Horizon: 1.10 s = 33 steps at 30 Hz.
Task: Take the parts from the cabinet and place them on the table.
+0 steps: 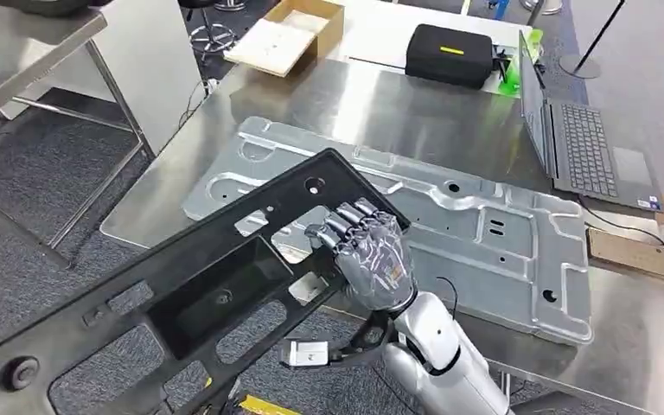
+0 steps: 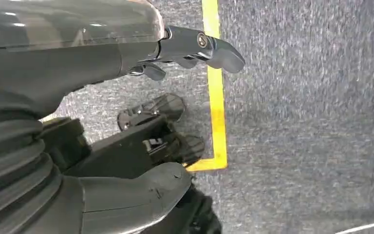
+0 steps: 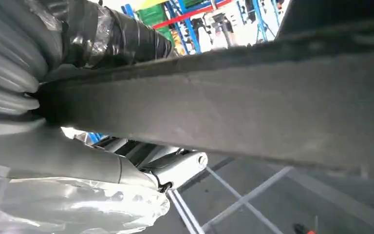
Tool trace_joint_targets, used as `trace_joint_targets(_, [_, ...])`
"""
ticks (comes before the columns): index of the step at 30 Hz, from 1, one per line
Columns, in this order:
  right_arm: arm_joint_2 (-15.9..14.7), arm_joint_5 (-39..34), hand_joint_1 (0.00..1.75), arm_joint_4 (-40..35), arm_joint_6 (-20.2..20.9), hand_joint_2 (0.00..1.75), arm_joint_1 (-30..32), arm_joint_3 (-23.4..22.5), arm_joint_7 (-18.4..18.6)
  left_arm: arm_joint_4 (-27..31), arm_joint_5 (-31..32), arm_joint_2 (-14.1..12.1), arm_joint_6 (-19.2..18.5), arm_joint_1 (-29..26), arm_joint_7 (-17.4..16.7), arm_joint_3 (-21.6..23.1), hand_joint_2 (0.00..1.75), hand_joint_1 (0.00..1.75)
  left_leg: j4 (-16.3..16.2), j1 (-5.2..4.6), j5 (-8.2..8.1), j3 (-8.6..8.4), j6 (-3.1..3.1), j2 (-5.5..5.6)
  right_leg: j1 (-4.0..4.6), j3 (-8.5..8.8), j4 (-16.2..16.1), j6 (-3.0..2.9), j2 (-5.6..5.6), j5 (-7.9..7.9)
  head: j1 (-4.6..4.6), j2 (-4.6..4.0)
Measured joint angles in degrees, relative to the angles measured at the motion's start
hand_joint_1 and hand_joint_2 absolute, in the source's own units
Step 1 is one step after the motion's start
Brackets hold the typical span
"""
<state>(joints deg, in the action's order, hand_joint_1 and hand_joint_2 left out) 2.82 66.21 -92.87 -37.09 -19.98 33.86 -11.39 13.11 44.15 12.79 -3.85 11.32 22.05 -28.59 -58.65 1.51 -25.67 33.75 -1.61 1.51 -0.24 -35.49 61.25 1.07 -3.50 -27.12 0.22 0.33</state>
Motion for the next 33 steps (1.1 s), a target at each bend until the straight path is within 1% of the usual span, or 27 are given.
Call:
trace_joint_targets(1, [0.0,0.1,1.75,0.0,0.0,1.75,-0.1,0.0,0.0,0.0,-0.2,0.0,0.0,0.1,0.0,0.0,1.75,0.0,0.0,-0.03,0.01,0.0,-0.25,-0.24,-0.03,-1.65,3.3,0.25,1.73,-2.06,0.22,0.0])
trace_joint_targets(2, [0.0,0.2,1.75,0.0,0.0,1.75,-0.1,0.0,0.0,0.0,-0.2,0.0,0.0,0.0,0.0,0.0,1.75,0.0,0.0,-0.13,-0.05,0.02,-0.33,-0.51,-0.19,-3.9,7.9,0.51,2.63,-4.33,0.26,0.0])
trace_joint_targets(3, [-0.1,0.3,1.75,0.0,0.0,1.75,0.0,0.0,0.0,0.0,-0.2,0.0,0.0,-0.2,0.0,0.0,1.75,0.0,0.0,-0.2,-0.09,0.02,-0.4,-0.91,-0.3,-6.18,12.3,0.69,3.0,-6.09,0.22,0.0])
trace_joint_targets(4, [-0.1,0.4,1.75,0.0,0.0,1.75,0.1,0.0,0.0,0.0,-0.2,0.0,0.0,-0.3,0.0,0.0,1.75,0.0,0.0,-0.23,-0.14,0.04,-0.44,-1.22,-0.43,-7.71,15.1,0.8,3.12,-6.67,0.26,0.0])
trace_joint_targets(5, [-0.2,0.6,1.75,0.0,0.0,1.75,0.1,0.0,0.0,0.0,-0.3,-0.1,0.0,-0.3,0.0,0.0,1.75,0.0,0.0,-0.23,-0.18,0.0,-0.41,-1.38,-0.57,-7.98,15.3,0.88,3.19,-5.87,0.24,0.0])
trace_joint_targets(6, [-0.2,0.6,1.75,0.1,0.0,1.75,0.1,0.0,0.0,0.0,-0.3,-0.1,0.0,-0.3,0.0,0.0,1.75,0.0,0.0,-0.23,-0.27,-0.08,-0.37,-1.52,-0.65,-6.9,12.8,0.85,3.24,-3.82,0.24,0.0])
trace_joint_targets(7, [-0.2,0.7,1.75,0.0,0.0,1.75,0.1,0.0,0.0,0.0,-0.3,-0.1,0.0,-0.3,0.0,0.0,1.75,0.0,0.0,-0.23,-0.34,-0.26,-0.27,-1.59,-0.66,-4.48,8.0,0.7,3.3,-1.05,0.26,0.0])
trace_joint_targets(8, [-0.2,0.7,1.75,0.0,0.0,1.75,0.1,0.0,0.0,0.0,-0.3,0.0,0.0,-0.3,0.0,0.0,1.75,0.0,0.0,-0.22,-0.46,-0.49,-0.09,-1.62,-0.64,-1.49,2.3,0.42,3.49,1.63,0.24,0.0])
trace_joint_targets(9, [-0.2,0.7,1.75,0.0,0.0,1.75,0.0,0.0,0.0,0.0,-0.3,0.0,0.0,-0.3,0.0,0.0,1.75,0.0,0.0,-0.23,-0.57,-0.62,0.08,-1.68,-0.48,0.39,-1.8,0.01,3.84,1.82,0.24,0.0])
trace_joint_targets(10, [-0.2,0.7,1.75,0.0,0.0,1.75,0.0,0.0,0.0,0.0,-0.4,0.0,0.0,-0.2,0.0,0.0,1.75,0.0,-0.1,-0.65,-0.65,-0.47,0.4,-1.69,0.0,0.61,-2.2,-0.16,3.85,1.67,0.24,0.0])
trace_joint_targets(13, [-0.2,0.9,1.75,0.0,0.0,1.75,0.0,0.0,0.1,0.0,-0.4,0.0,0.0,-0.1,0.0,0.0,1.75,0.0,0.4,-0.44,-0.58,-0.77,1.48,-1.96,0.16,0.39,-2.1,-0.92,3.37,1.56,0.22,0.0])
trace_joint_targets(14, [-0.2,1.1,1.75,0.0,-0.1,1.75,0.0,0.0,0.2,0.0,-0.4,0.0,0.0,-0.1,0.0,0.0,1.75,0.0,0.4,-0.71,-0.84,-0.83,1.94,-2.04,-0.4,0.87,-3.0,-1.48,3.27,1.96,0.2,0.0])
trace_joint_targets(15, [-0.2,1.2,1.75,0.0,-0.1,1.75,0.0,0.0,0.3,0.0,-0.4,0.0,0.0,-0.1,0.0,0.0,1.75,0.0,-0.7,-0.42,-1.71,-0.52,2.07,-1.91,-0.45,1.19,-3.4,-1.75,3.35,2.12,0.26,0.0])
trace_joint_targets(16, [-0.2,1.3,1.75,0.0,-0.1,1.75,-0.1,0.0,0.5,0.0,-0.4,0.0,0.0,0.0,0.0,0.0,1.75,0.0,-3.4,-0.41,-3.52,0.75,2.18,-1.88,-0.46,1.26,-3.4,-2.23,3.43,2.1,0.13,0.0])
trace_joint_targets(18, [-0.2,1.0,1.75,0.1,0.0,1.75,-0.1,0.0,0.6,0.0,-0.4,0.0,0.0,-0.1,0.0,0.0,1.75,0.0,-12.5,-0.4,-7.69,5.11,2.43,-1.86,-0.24,1.23,-3.3,-2.48,3.42,1.99,0.13,0.0])
trace_joint_targets(19, [-0.2,0.5,1.75,0.2,0.2,1.75,-0.1,0.0,0.6,0.0,-0.4,0.0,0.0,-0.2,0.0,0.0,1.75,0.0,-16.2,-0.4,-8.72,7.02,2.56,-1.86,-0.16,1.21,-3.2,-2.56,3.23,1.94,0.15,0.0])
trace_joint_targets(20, [-0.2,-0.1,1.75,0.2,0.4,1.75,-0.1,0.0,0.6,0.0,-0.4,0.0,0.0,-0.3,0.0,0.0,1.75,0.0,-17.4,-0.37,-8.3,7.75,2.64,-1.87,-0.13,1.19,-3.0,-2.57,2.65,1.88,0.13,0.0])
trace_joint_targets(21, [-0.2,-0.4,1.75,0.3,0.5,1.75,-0.1,0.0,0.5,0.0,-0.4,0.0,0.0,-0.3,0.0,0.0,1.75,0.0,-15.5,-0.36,-6.54,7.04,2.63,-1.85,-0.13,1.19,-2.8,-2.53,2.34,1.76,0.15,0.0])
trace_joint_targets(22, [-0.2,-0.5,1.75,0.4,0.5,1.75,-0.1,0.0,0.5,0.0,-0.4,0.0,0.0,-0.4,0.0,0.0,1.75,0.0,-11.8,-0.35,-4.11,5.29,2.53,-1.77,-0.13,1.2,-2.6,-2.45,1.96,1.6,0.13,0.0])
trace_joint_targets(23, [-0.2,-0.5,1.75,0.4,0.5,1.75,-0.1,0.0,0.5,0.0,-0.4,0.0,0.0,-0.3,0.0,0.0,1.75,0.0,-6.8,-0.35,-1.44,2.9,2.33,-1.75,-0.14,1.24,-2.3,-2.4,2.01,1.4,0.13,0.0])
trace_joint_targets(24, [-0.1,-0.5,1.75,0.3,0.5,1.75,-0.1,0.0,0.5,0.0,-0.4,0.0,0.0,-0.3,0.0,0.0,1.75,0.0,-2.2,-0.35,0.22,0.92,2.0,-1.63,-0.14,1.19,-1.9,-2.25,1.67,1.12,0.15,0.0])
trace_joint_targets(25, [-0.1,-0.5,1.75,0.4,0.5,1.75,-0.1,0.0,0.5,0.0,-0.4,0.0,0.0,-0.1,0.0,0.0,1.75,0.0,-1.0,-0.6,-0.72,0.46,1.82,-1.39,0.36,0.78,-1.4,-1.87,1.3,0.94,0.15,0.0])
trace_joint_targets(28, [-0.1,-0.5,1.75,0.4,0.5,1.75,-0.1,0.0,0.4,0.0,-0.4,0.0,0.0,-0.1,-0.1,0.0,1.75,0.0,-1.0,-0.84,-0.54,0.59,1.11,-1.27,0.04,0.51,-1.7,-1.09,1.17,1.28,0.17,0.0])
trace_joint_targets(29, [-0.1,-0.5,1.75,0.3,0.5,1.75,-0.1,0.0,0.3,0.0,-0.4,0.1,0.0,-0.1,-0.1,0.0,1.75,0.0,-0.5,-0.5,-0.25,0.44,0.58,-1.28,0.2,0.56,-1.7,-0.76,1.14,1.22,0.15,0.0])
trace_joint_targets(30, [-0.2,-0.5,1.75,0.3,0.5,1.75,-0.1,0.0,0.3,0.0,-0.4,0.2,0.0,0.0,-0.1,0.0,1.75,0.0,-0.1,-0.28,0.06,0.22,0.09,-1.41,-0.09,0.43,-1.1,-0.48,1.81,0.61,0.17,0.0])
trace_joint_targets(31, [-0.2,-0.5,1.75,0.4,0.5,1.75,-0.3,0.0,0.3,0.0,-0.4,0.2,0.0,0.1,-0.1,0.0,1.75,0.0,0.0,-0.27,0.11,0.2,-0.29,-1.43,-0.04,-0.63,1.2,-0.08,2.59,-1.08,0.2,0.0])
trace_joint_targets(33, [-0.2,-0.5,1.75,0.3,0.5,1.75,-0.2,0.0,0.3,0.0,-0.4,0.2,0.0,0.0,-0.1,0.0,1.75,0.0,0.0,-0.28,0.08,0.25,-0.44,-1.59,-0.32,-4.79,9.9,0.5,2.93,-5.37,0.17,0.0])
